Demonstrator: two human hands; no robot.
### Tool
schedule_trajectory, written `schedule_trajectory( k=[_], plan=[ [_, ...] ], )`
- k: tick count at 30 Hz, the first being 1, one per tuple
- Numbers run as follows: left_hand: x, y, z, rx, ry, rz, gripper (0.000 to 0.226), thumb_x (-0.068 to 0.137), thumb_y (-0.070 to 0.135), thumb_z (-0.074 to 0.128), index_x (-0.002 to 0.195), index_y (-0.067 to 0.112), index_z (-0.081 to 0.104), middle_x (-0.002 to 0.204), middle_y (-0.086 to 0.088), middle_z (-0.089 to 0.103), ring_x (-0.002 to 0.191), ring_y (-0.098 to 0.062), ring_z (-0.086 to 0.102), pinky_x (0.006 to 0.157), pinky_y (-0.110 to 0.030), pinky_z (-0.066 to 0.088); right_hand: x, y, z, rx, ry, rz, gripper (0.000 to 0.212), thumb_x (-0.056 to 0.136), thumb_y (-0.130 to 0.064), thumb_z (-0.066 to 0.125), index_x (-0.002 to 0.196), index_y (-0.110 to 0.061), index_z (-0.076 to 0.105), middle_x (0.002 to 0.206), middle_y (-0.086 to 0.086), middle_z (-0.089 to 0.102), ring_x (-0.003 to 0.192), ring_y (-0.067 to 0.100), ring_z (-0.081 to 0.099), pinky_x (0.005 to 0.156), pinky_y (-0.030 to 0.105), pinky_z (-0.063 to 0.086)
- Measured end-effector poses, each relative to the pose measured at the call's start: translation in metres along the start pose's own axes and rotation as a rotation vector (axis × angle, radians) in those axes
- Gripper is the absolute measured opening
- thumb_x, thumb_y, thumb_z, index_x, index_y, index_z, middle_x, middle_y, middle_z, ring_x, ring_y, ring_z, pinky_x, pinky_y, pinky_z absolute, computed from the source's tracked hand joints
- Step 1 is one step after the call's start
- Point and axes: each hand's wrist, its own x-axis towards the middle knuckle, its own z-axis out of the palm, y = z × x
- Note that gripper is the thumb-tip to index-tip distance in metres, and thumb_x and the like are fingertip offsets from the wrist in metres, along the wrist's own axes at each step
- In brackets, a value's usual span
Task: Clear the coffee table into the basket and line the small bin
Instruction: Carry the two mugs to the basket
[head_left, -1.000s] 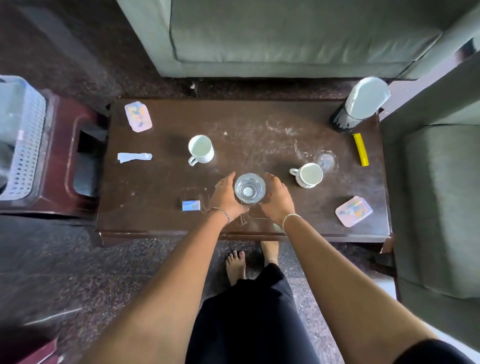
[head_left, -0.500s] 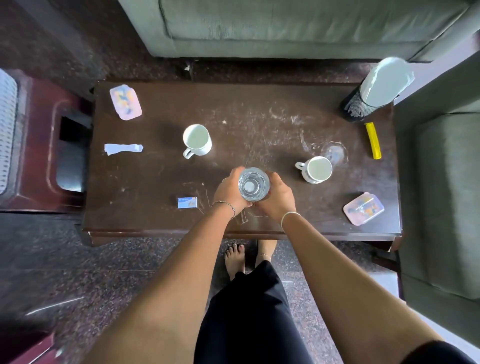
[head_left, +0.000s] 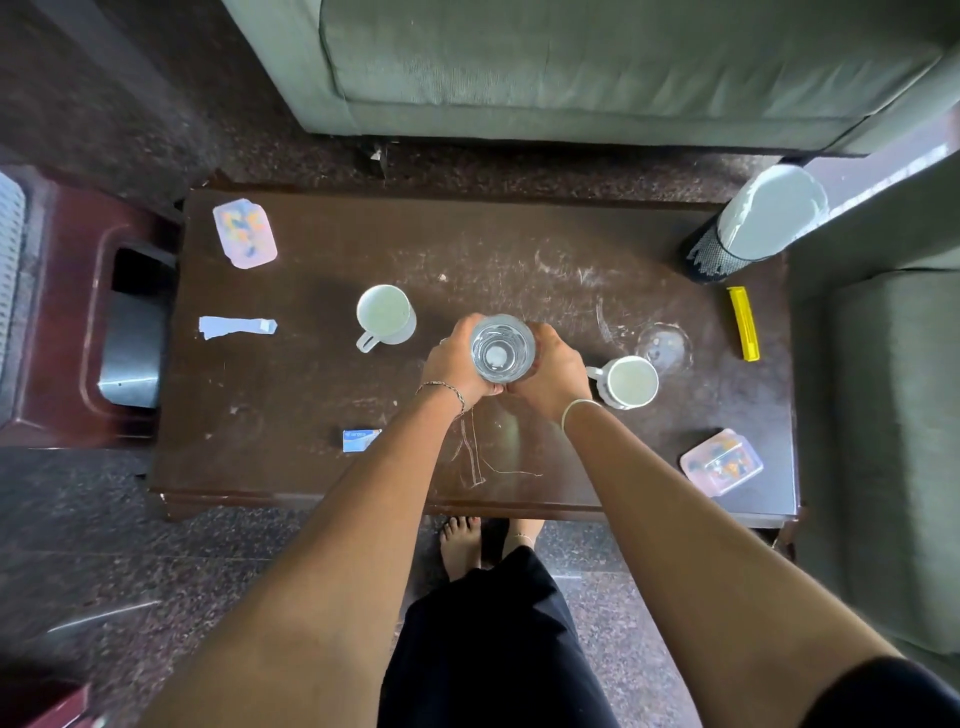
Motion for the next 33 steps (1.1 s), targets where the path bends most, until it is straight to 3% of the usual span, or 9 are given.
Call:
schedule_trajectory(
  k=[10, 15, 17, 19, 23, 25, 27, 29, 33],
  plan=[
    [0.007, -0.003, 0.004, -0.002, -0.003, 0.005, 0.086, 0.061, 0.012, 0.088, 0.134, 0.026, 0.044, 0.121, 0.0, 0.066, 0.112, -0.027, 0.06, 0.094, -0.037, 0.048, 0.01, 0.003, 0.003, 0.017, -0.005, 0.024, 0.061, 0.069, -0.035, 0.078, 0.122, -0.022, 0.052, 0.107, -0.001, 0.069, 0.099, 0.022, 0.064, 0.075, 0.025, 0.042],
    [0.005, -0.006, 0.004, 0.011, -0.03, -0.004, 0.096, 0.07, 0.008, 0.082, 0.148, 0.027, 0.03, 0.13, -0.006, 0.059, 0.115, -0.028, 0.058, 0.1, -0.038, 0.045, 0.008, 0.001, 0.007, 0.072, -0.003, 0.057, 0.064, 0.071, -0.034, 0.076, 0.127, -0.021, 0.047, 0.11, -0.001, 0.066, 0.101, 0.021, 0.064, 0.074, 0.025, 0.042],
    [0.002, -0.011, 0.0, 0.045, -0.024, 0.015, 0.091, 0.075, 0.001, 0.074, 0.149, 0.027, 0.028, 0.132, -0.007, 0.056, 0.108, -0.027, 0.062, 0.098, -0.041, 0.048, 0.006, -0.002, 0.011, 0.092, 0.0, 0.055, 0.08, 0.069, -0.031, 0.079, 0.137, -0.021, 0.037, 0.125, 0.001, 0.059, 0.113, 0.022, 0.058, 0.082, 0.028, 0.044],
    [-0.003, -0.02, -0.008, 0.036, 0.056, -0.012, 0.083, 0.079, -0.004, 0.067, 0.147, 0.028, 0.032, 0.133, -0.003, 0.055, 0.092, -0.021, 0.065, 0.094, -0.038, 0.05, -0.001, -0.007, 0.015, 0.114, 0.035, 0.04, 0.098, 0.065, -0.028, 0.083, 0.146, -0.024, 0.026, 0.142, 0.003, 0.044, 0.129, 0.023, 0.044, 0.101, 0.035, 0.041],
    [-0.013, -0.041, -0.031, -0.048, 0.286, -0.087, 0.06, 0.079, -0.002, 0.063, 0.132, 0.023, 0.05, 0.117, 0.001, 0.062, 0.072, -0.013, 0.06, 0.079, -0.026, 0.048, -0.026, -0.017, 0.033, 0.155, 0.228, 0.023, 0.111, 0.062, -0.018, 0.084, 0.149, -0.026, 0.016, 0.149, 0.003, 0.033, 0.138, 0.022, 0.028, 0.113, 0.038, 0.026],
    [-0.016, -0.05, -0.044, -0.044, 0.367, -0.106, 0.052, 0.078, 0.002, 0.065, 0.125, 0.021, 0.054, 0.111, 0.001, 0.061, 0.08, -0.017, 0.06, 0.082, -0.032, 0.05, -0.041, -0.022, 0.049, 0.192, 0.343, 0.069, 0.111, 0.06, -0.017, 0.083, 0.148, -0.023, 0.016, 0.148, 0.006, 0.032, 0.136, 0.021, 0.026, 0.113, 0.039, 0.023],
    [-0.014, -0.057, -0.056, -0.016, 0.415, -0.123, 0.053, 0.076, 0.006, 0.07, 0.125, 0.018, 0.053, 0.116, -0.004, 0.058, 0.102, -0.024, 0.057, 0.091, -0.039, 0.048, -0.053, -0.022, 0.066, 0.239, 0.412, 0.172, 0.11, 0.06, -0.018, 0.085, 0.146, -0.017, 0.018, 0.147, 0.009, 0.029, 0.135, 0.024, 0.027, 0.112, 0.041, 0.026],
    [-0.008, -0.063, -0.065, 0.065, 0.42, -0.183, 0.064, 0.075, 0.013, 0.075, 0.132, 0.018, 0.046, 0.127, -0.008, 0.051, 0.12, -0.028, 0.046, 0.094, -0.04, 0.046, -0.063, -0.02, 0.084, 0.271, 0.426, 0.261, 0.103, 0.061, -0.019, 0.087, 0.141, -0.011, 0.023, 0.142, 0.011, 0.031, 0.132, 0.03, 0.032, 0.111, 0.046, 0.032],
    [0.011, -0.066, -0.073, 0.15, 0.296, -0.291, 0.093, 0.071, 0.025, 0.082, 0.145, 0.018, 0.027, 0.145, -0.009, 0.035, 0.132, -0.03, 0.036, 0.098, -0.042, 0.042, -0.076, -0.012, 0.109, 0.276, 0.384, 0.254, 0.079, 0.063, -0.013, 0.085, 0.124, -0.013, 0.035, 0.123, 0.003, 0.042, 0.119, 0.028, 0.042, 0.103, 0.043, 0.038]
  ],
)
